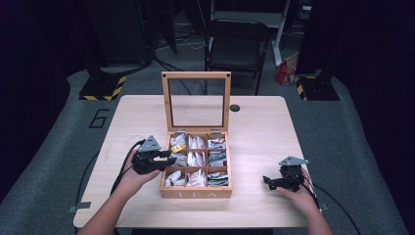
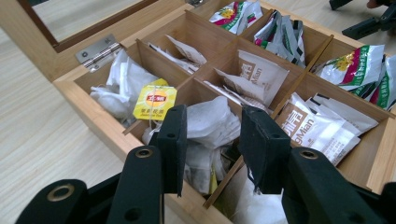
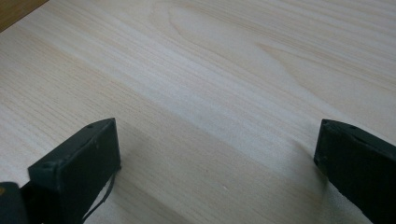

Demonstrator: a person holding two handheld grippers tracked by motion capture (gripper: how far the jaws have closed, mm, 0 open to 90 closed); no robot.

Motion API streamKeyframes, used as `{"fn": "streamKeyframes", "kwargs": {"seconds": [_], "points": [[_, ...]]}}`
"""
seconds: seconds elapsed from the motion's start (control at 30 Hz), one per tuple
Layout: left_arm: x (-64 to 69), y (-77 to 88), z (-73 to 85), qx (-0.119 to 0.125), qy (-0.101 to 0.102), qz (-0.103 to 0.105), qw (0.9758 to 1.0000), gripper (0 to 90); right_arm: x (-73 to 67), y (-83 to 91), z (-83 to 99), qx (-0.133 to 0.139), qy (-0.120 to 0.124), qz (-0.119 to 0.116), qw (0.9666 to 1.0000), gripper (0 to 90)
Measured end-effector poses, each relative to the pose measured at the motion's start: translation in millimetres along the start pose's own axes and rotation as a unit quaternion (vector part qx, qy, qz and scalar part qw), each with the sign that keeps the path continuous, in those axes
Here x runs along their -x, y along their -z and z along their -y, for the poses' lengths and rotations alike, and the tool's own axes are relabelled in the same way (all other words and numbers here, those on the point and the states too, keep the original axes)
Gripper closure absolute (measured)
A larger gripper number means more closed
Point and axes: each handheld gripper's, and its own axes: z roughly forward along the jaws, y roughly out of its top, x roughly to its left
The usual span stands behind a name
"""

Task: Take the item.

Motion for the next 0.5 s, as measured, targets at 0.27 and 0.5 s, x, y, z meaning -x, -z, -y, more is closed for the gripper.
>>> {"fn": "streamKeyframes", "kwargs": {"seconds": [0.27,0.5], "points": [[2.6,-10.2,-5.2,-0.004,-0.004,0.008,1.0,63.3,0.0,0.0,0.0,0.0,0.0,0.0,1.0,0.0],[3.6,-17.8,-6.5,-0.01,-0.004,0.008,0.9999,65.9,0.0,0.0,0.0,0.0,0.0,0.0,1.0,0.0]]}}
